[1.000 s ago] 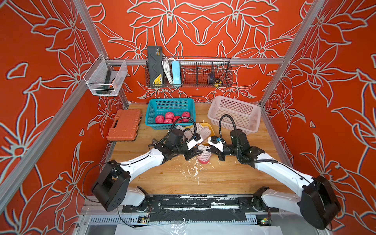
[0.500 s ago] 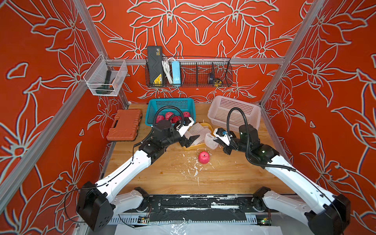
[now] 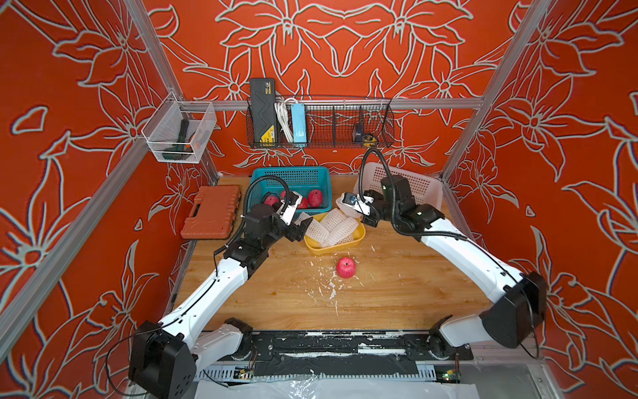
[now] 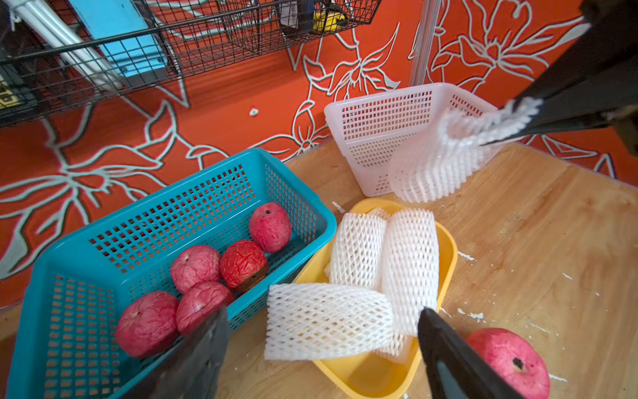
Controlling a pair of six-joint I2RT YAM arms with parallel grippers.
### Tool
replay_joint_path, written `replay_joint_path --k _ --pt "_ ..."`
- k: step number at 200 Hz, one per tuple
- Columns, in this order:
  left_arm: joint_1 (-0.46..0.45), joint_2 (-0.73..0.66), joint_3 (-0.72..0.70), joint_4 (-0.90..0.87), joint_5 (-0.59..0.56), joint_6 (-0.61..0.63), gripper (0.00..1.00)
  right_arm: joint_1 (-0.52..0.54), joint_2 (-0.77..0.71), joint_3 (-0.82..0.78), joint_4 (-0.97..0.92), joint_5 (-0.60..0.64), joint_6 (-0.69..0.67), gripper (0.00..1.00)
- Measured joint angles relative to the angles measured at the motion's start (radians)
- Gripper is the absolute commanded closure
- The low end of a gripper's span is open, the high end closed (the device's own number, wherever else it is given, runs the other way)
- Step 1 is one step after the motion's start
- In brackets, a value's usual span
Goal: Remove foam nets from apples
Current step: Place the foam net into the storage box.
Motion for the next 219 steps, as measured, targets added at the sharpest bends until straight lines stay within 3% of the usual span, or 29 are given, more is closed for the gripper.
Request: replay_joint_path --k 61,91,115,156,219 --pt "0.049 -0.04 -0.039 -0.019 -0.043 0.005 0.15 0.056 0.256 0.035 -0.024 -0.047 -0.119 0.98" --pt "0.053 -0.044 -0.05 -0.029 -0.043 0.01 0.15 0.102 0.308 0.034 -0.052 -0.079 -0.143 0.95" --pt "0.054 -0.043 -0.05 -0.03 -0.034 0.012 0.15 0.122 0.31 0.036 -0.054 -0.092 -0.136 0.78" --pt "0.056 -0.035 -0.05 -0.045 0.019 0.029 0.15 0.126 0.355 0.113 -0.086 -0.082 -0.092 0.56" --pt "0.056 -0.033 -0.05 -0.066 0.026 0.048 0.15 0.124 0.336 0.11 -0.09 -0.088 -0.061 0.32"
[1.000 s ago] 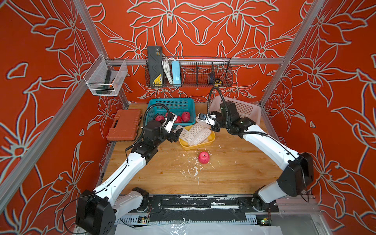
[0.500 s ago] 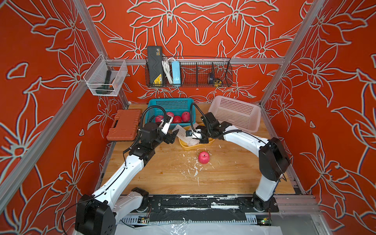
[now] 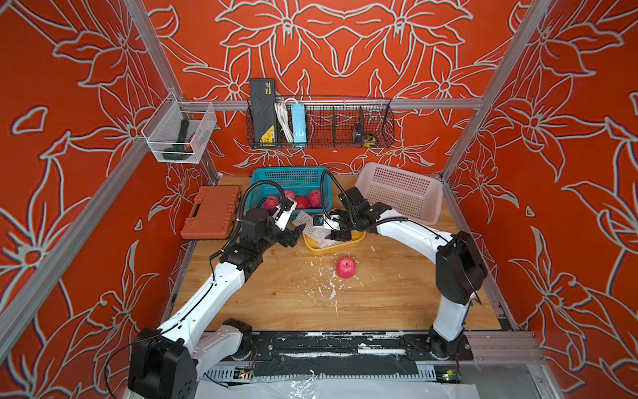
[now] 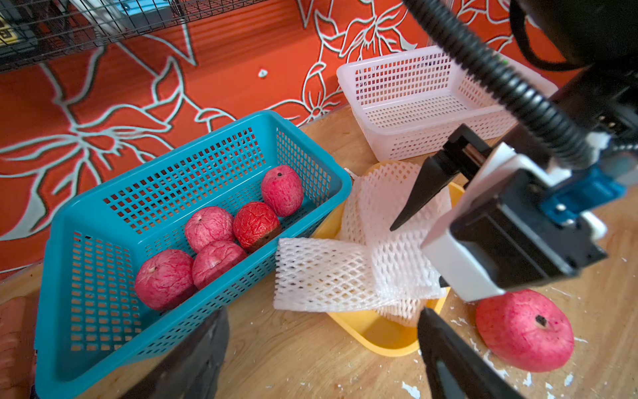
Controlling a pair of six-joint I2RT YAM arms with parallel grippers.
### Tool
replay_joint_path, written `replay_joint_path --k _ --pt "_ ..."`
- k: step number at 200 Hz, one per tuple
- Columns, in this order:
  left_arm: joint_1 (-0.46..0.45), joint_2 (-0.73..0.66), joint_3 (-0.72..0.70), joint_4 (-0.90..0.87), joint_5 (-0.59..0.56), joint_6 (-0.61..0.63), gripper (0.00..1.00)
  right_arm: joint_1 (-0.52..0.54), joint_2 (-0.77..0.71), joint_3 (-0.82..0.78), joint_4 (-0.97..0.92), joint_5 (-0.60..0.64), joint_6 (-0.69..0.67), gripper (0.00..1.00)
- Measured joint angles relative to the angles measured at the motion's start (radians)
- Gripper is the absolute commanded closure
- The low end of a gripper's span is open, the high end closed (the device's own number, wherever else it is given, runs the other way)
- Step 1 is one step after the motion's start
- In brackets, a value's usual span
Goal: Remove foam nets from apples
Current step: Place the foam net into the storage box, then pick up the apple from the center of the board.
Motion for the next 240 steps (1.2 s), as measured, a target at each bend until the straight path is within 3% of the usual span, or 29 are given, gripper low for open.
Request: replay_joint_path --k 29,74,119,156,200,240 --pt "0.0 0.001 0.0 -0.001 0.005 0.002 0.15 0.0 -0.068 -0.032 -0.001 -0.009 0.005 0.24" --pt "0.0 0.023 0.0 -0.001 0.045 0.002 0.16 -0.003 -0.146 -0.077 0.011 -0.014 0.021 0.24" --pt "-0.018 0.027 -0.011 0.006 0.179 0.002 0.19 -0.053 -0.263 -0.218 0.12 0.023 0.174 0.21" --pt "-0.153 0.054 -0.051 0.001 0.253 0.03 0.19 -0.098 -0.47 -0.295 0.201 0.175 0.324 0.12" --pt "-0.294 0.088 -0.119 -0.003 0.309 0.053 0.18 -0.175 -0.683 -0.43 0.273 0.319 0.421 0.1" --pt "-0.373 0.207 -0.126 -0.002 0.29 0.08 0.15 -0.243 -0.797 -0.573 0.279 0.4 0.468 0.07"
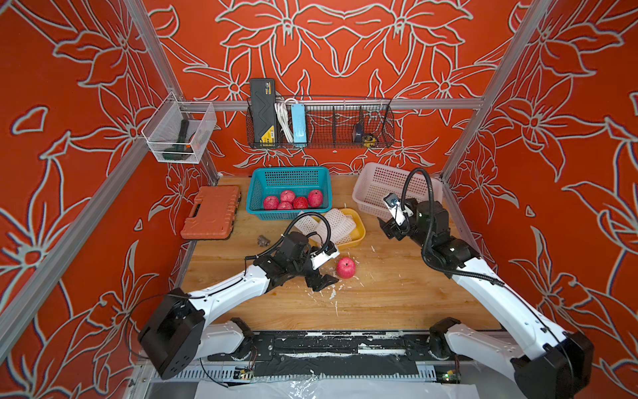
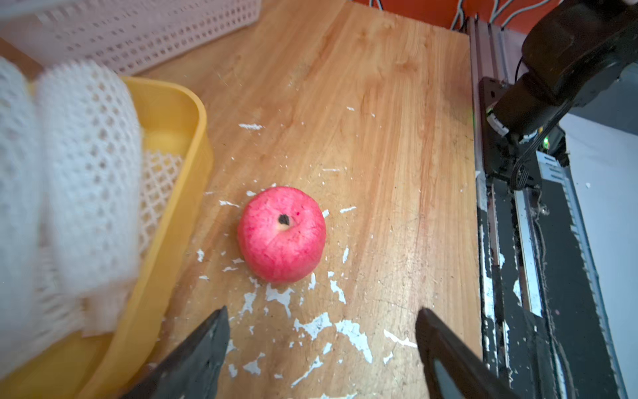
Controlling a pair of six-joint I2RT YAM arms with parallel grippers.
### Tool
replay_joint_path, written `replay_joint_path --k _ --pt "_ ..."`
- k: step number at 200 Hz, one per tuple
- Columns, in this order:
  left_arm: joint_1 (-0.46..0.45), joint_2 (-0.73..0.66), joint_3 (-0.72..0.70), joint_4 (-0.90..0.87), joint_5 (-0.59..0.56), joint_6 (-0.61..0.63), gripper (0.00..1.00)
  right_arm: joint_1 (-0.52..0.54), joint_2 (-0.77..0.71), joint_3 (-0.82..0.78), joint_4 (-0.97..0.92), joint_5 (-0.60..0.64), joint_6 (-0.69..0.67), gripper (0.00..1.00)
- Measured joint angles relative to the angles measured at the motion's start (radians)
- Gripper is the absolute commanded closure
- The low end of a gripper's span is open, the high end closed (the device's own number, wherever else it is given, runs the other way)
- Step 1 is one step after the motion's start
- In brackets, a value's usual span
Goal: Remove foam nets from apples
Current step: Pick up the apple from the center of the board.
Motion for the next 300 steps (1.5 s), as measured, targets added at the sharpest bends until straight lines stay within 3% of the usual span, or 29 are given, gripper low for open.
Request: replay_joint_path --k 73,93,139,185,255,300 --pt "-0.06 0.23 0.015 0.139 -0.115 0.002 0.11 -0.002 -0.12 -0.086 0.0 0.008 -0.048 0.02" --pt "-0.074 0.278 0.035 0.174 -0.138 -0.002 0.02 -0.002 -0.127 -0.095 0.0 0.007 -0.072 0.02" --pt "-0.091 0.373 0.1 0.265 -0.173 -0.013 0.02 -0.002 -0.117 -0.121 0.009 -0.032 -0.117 0.02" --pt "-0.1 0.469 0.175 0.28 -0.172 -0.007 0.18 -0.002 -0.084 -0.122 0.017 -0.066 -0.143 0.02" --pt "-0.104 0.478 0.195 0.234 -0.151 0.027 0.41 -0.002 -0.081 -0.126 0.045 -0.086 -0.158 0.03" --pt "-0.106 0.437 0.196 0.172 -0.146 0.027 0.48 -0.002 -0.087 -0.126 0.045 -0.085 -0.157 0.03"
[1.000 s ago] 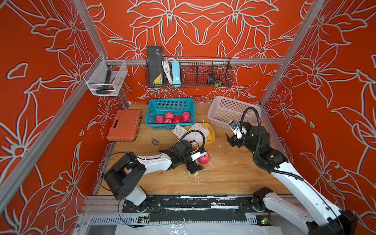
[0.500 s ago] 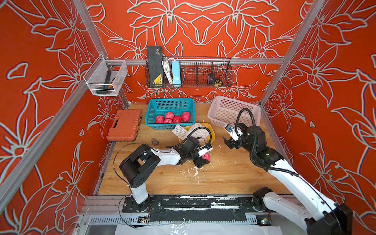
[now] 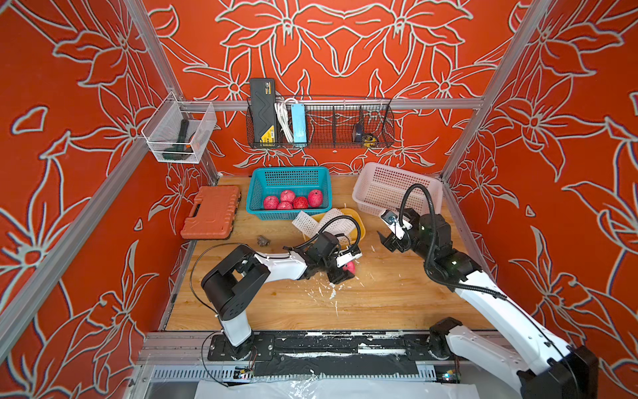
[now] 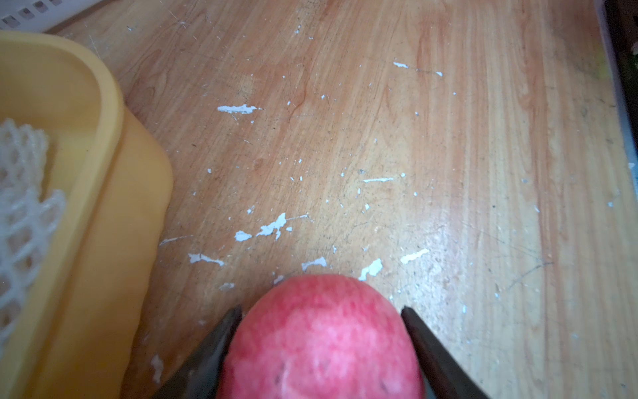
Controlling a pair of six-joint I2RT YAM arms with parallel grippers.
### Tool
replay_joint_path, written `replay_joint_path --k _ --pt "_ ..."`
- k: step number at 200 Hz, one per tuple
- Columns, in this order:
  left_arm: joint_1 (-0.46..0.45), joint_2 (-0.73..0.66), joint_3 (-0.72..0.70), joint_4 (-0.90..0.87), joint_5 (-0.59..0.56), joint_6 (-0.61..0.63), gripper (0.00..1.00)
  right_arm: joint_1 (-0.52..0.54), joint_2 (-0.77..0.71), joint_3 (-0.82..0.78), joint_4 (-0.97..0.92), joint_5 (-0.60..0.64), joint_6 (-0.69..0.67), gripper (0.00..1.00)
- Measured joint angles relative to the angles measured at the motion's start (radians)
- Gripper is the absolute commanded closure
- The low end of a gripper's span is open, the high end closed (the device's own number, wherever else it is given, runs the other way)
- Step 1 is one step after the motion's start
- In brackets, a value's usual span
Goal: Remove foam nets from apples
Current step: Pick up the apple from the center of the board, then place the apple in the basket.
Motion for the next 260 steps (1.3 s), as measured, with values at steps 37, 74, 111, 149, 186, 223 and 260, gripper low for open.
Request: replay_joint_path --k 37,74,111,149,186,223,260 --pt "-0.006 -0.196 0.006 -0.085 -0.013 -0.025 0.52 0.0 -0.021 0.0 -0.001 0.029 0.001 0.03" --pt "0.042 -0.341 0.127 -0.158 -0.023 -0.059 0.53 0.0 -0.023 0.0 -0.007 0.051 0.027 0.05" --pt "0.263 -0.317 0.301 -0.177 -0.057 -0.101 0.56 0.0 -0.023 0.002 -0.023 0.041 0.054 0.06" --pt "0.492 -0.129 0.489 -0.151 -0.152 -0.16 0.56 0.0 0.028 0.056 -0.048 0.016 0.067 0.07" --pt "0.635 0.138 0.669 -0.134 -0.198 -0.189 0.56 0.0 0.129 0.129 -0.064 -0.008 0.069 0.07" --pt "0.703 0.366 0.845 -0.158 -0.225 -0.188 0.55 0.0 0.236 0.193 -0.072 -0.02 0.068 0.07" --pt "0.727 0.494 0.98 -0.178 -0.268 -0.177 0.55 0.0 0.313 0.237 -0.077 -0.03 0.06 0.06"
